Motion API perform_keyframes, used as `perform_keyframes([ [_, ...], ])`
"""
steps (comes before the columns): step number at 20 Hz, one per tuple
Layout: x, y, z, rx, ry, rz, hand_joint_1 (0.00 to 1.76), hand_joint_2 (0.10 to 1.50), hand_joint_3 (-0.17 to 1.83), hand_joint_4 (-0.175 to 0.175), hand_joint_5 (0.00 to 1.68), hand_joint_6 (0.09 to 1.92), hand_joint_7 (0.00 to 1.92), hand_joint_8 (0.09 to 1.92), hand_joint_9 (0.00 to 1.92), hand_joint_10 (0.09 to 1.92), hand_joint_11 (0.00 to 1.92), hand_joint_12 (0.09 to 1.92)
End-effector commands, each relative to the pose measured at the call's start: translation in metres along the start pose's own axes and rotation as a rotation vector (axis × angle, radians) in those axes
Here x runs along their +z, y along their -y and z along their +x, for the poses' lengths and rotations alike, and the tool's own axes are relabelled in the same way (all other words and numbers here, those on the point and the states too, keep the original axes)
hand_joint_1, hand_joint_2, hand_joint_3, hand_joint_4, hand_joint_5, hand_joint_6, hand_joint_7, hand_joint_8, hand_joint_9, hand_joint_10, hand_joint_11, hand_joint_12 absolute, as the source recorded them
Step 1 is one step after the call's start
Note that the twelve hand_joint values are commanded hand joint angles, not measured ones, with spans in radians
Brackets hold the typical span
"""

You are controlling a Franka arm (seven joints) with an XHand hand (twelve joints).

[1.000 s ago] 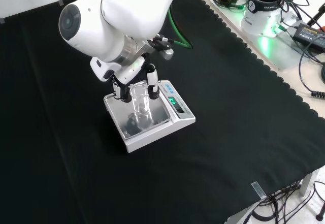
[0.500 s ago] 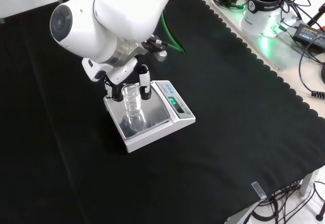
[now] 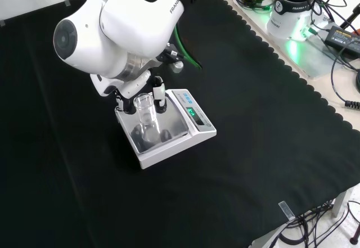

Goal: Put the beaker on the electronic balance.

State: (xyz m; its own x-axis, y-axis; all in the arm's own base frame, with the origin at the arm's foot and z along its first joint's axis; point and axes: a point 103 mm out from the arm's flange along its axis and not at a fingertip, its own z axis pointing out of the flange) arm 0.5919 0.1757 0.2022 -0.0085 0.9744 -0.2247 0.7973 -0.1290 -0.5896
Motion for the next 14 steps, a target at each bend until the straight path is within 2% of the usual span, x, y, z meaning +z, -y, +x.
perform_keyframes([
  [1, -0.0006, 0.0015, -0.0001, 0.022, 0.014, -0.002, 1.16, 1.04, 0.01, -0.101, 1.12, 0.77, 0.96, 0.77, 1.44, 0.10, 1.57, 0.54],
  [4, -0.0008, 0.0019, 0.0019, 0.020, 0.018, 0.000, 1.08, 0.96, -0.03, -0.160, 1.02, 0.71, 0.93, 0.77, 1.43, 0.09, 1.55, 0.54],
  [6, -0.0009, 0.0029, 0.0016, 0.020, 0.025, 0.005, 1.04, 0.93, -0.05, -0.170, 0.99, 0.69, 0.92, 0.77, 1.41, 0.09, 1.53, 0.53],
  [10, -0.0026, 0.0035, 0.0056, 0.032, 0.028, 0.009, 0.98, 0.95, -0.16, -0.157, 0.93, 0.75, 0.89, 0.79, 1.37, 0.09, 1.46, 0.61],
  [14, -0.0029, 0.0046, 0.0077, 0.031, 0.024, 0.006, 0.89, 0.91, -0.17, -0.129, 0.77, 0.89, 0.86, 0.81, 1.32, 0.09, 1.35, 0.72],
])
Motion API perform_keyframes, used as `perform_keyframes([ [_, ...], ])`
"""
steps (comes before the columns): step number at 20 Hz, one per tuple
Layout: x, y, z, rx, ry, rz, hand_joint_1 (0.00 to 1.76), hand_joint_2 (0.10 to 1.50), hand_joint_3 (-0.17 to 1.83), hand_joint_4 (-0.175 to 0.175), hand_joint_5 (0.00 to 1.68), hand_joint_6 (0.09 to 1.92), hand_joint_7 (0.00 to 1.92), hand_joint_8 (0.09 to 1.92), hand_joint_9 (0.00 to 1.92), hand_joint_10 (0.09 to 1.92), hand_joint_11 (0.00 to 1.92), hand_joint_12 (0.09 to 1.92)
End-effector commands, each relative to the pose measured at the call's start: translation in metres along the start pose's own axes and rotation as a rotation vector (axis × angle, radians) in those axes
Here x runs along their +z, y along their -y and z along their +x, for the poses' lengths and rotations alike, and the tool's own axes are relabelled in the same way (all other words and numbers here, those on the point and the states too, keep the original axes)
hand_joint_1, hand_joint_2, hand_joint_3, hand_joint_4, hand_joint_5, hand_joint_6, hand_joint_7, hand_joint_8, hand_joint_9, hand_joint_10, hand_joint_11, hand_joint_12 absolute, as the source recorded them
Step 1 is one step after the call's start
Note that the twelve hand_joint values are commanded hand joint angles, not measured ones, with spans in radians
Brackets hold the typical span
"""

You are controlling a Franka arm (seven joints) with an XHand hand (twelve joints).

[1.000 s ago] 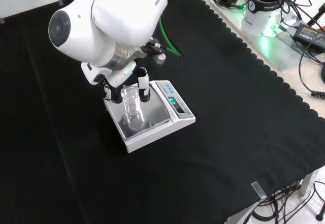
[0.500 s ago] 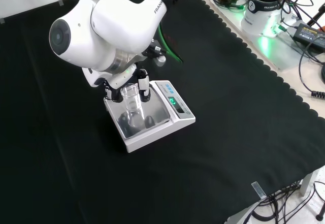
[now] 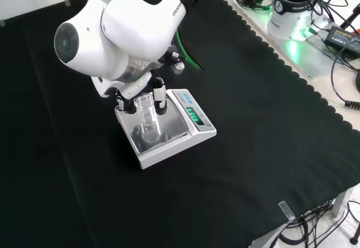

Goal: Put the beaker on the electronic balance.

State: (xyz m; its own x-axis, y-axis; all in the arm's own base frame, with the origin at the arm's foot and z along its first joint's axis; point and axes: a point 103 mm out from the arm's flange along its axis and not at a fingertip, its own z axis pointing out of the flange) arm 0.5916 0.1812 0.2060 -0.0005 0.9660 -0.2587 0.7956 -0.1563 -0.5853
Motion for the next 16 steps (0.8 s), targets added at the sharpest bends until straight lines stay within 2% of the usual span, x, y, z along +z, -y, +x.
perform_keyframes([
  [1, 0.002, 0.001, 0.001, 0.002, -0.001, 0.003, 0.87, 0.90, -0.17, -0.126, 0.74, 0.91, 0.85, 0.81, 1.31, 0.09, 1.33, 0.74],
  [10, 0.004, 0.004, -0.005, -0.012, 0.004, -0.003, 0.78, 0.86, -0.17, -0.110, 0.59, 1.02, 0.82, 0.83, 1.25, 0.12, 1.24, 0.82],
  [13, 0.006, 0.004, -0.012, -0.024, -0.014, -0.005, 0.75, 0.84, -0.17, -0.104, 0.58, 1.02, 0.81, 0.83, 1.23, 0.14, 1.21, 0.85],
  [16, 0.006, 0.005, -0.010, -0.027, -0.005, -0.006, 0.68, 0.81, -0.17, -0.095, 0.57, 1.02, 0.80, 0.84, 1.14, 0.26, 1.14, 0.92],
])
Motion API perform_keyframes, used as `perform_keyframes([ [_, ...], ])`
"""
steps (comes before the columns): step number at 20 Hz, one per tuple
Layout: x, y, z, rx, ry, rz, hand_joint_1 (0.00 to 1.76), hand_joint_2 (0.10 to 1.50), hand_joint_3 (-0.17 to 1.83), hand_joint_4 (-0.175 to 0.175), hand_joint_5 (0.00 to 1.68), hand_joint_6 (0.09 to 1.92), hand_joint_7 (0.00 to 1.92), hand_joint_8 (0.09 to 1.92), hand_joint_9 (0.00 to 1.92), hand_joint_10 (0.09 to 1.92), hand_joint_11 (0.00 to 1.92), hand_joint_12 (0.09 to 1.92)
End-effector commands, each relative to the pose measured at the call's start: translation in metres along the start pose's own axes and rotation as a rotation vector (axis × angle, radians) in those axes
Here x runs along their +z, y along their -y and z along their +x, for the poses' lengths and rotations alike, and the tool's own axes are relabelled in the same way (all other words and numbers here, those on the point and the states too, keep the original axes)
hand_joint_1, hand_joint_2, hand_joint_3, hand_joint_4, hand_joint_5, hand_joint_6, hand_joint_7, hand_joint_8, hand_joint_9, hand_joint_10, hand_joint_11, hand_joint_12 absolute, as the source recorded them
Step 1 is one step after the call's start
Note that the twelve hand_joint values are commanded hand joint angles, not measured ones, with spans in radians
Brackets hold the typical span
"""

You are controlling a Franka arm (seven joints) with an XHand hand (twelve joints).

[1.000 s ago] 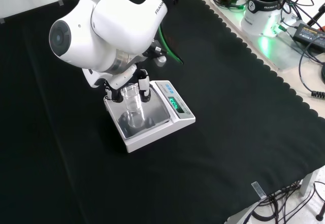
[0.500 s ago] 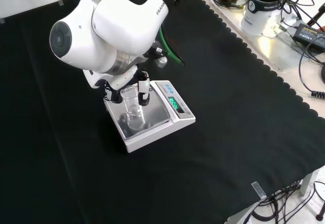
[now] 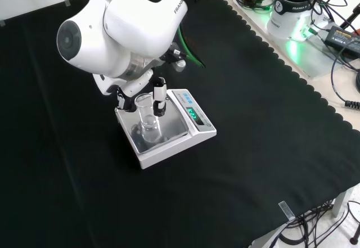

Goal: Put the beaker on the electronic balance.

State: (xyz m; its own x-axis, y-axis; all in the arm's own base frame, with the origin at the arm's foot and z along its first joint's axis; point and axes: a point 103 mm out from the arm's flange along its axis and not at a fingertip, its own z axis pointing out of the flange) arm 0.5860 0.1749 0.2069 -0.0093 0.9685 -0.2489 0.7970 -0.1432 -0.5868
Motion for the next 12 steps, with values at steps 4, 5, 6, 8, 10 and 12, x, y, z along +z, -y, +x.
perform_keyframes([
  [4, 0.003, 0.005, 0.006, -0.014, 0.008, -0.006, 0.58, 0.77, -0.16, -0.076, 0.52, 0.99, 0.74, 0.85, 0.90, 0.56, 0.98, 1.06],
  [5, 0.002, 0.006, 0.008, -0.018, 0.008, -0.003, 0.56, 0.76, -0.15, -0.075, 0.51, 0.98, 0.73, 0.85, 0.85, 0.61, 0.95, 1.09],
  [6, 0.002, 0.007, 0.009, -0.024, 0.006, -0.005, 0.55, 0.76, -0.15, -0.074, 0.50, 0.97, 0.72, 0.86, 0.82, 0.64, 0.93, 1.10],
  [8, 0.000, 0.009, 0.009, -0.036, -0.005, -0.012, 0.52, 0.74, -0.14, -0.067, 0.46, 0.92, 0.67, 0.86, 0.72, 0.69, 0.83, 1.17],
  [10, -0.003, 0.013, 0.010, -0.047, -0.019, -0.034, 0.48, 0.73, -0.13, -0.066, 0.41, 0.86, 0.59, 0.87, 0.59, 0.73, 0.71, 1.23],
  [12, -0.009, 0.020, 0.006, -0.054, -0.034, -0.082, 0.45, 0.71, -0.11, -0.066, 0.36, 0.78, 0.51, 0.88, 0.48, 0.78, 0.62, 1.29],
])
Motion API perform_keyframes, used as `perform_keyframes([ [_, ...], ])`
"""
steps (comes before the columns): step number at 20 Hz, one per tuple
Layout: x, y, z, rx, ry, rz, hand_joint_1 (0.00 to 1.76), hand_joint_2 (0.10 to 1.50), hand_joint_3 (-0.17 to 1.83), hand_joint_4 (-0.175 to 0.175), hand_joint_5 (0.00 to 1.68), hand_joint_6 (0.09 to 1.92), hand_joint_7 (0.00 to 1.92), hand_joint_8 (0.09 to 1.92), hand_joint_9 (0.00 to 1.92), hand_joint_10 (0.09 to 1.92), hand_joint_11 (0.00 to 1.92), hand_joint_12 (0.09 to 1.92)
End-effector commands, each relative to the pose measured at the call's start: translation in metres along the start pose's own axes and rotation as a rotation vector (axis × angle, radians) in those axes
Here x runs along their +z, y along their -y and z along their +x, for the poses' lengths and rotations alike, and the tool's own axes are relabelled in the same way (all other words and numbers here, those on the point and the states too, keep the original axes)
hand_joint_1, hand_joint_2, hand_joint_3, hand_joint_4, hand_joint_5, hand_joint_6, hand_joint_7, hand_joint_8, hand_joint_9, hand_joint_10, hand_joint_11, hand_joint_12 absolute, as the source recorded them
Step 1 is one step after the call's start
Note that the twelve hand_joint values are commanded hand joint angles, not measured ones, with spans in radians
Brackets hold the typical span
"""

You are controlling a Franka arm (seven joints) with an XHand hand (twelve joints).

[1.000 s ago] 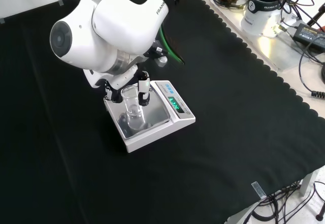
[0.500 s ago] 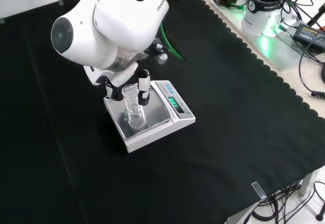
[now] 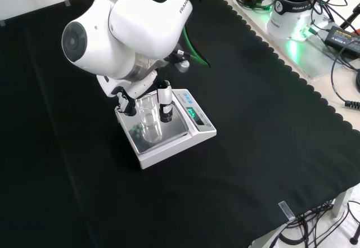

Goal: Put the beaker on the electronic balance.

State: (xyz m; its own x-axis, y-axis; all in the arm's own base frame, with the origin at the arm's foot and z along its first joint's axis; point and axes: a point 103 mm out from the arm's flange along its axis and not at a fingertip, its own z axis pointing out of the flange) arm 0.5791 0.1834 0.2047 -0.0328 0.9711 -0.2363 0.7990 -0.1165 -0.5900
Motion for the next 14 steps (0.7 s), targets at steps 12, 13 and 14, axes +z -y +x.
perform_keyframes([
  [12, -0.040, 0.098, -0.077, 0.019, -0.105, -0.271, 0.44, 0.70, -0.04, -0.070, 0.33, 0.57, 0.41, 0.87, 0.40, 0.84, 0.60, 1.30],
  [13, -0.038, 0.105, -0.083, 0.027, -0.109, -0.275, 0.45, 0.71, -0.04, -0.071, 0.33, 0.56, 0.42, 0.87, 0.41, 0.84, 0.62, 1.29],
  [14, -0.034, 0.111, -0.088, 0.033, -0.114, -0.277, 0.45, 0.71, -0.03, -0.072, 0.34, 0.56, 0.43, 0.87, 0.43, 0.83, 0.64, 1.28],
])
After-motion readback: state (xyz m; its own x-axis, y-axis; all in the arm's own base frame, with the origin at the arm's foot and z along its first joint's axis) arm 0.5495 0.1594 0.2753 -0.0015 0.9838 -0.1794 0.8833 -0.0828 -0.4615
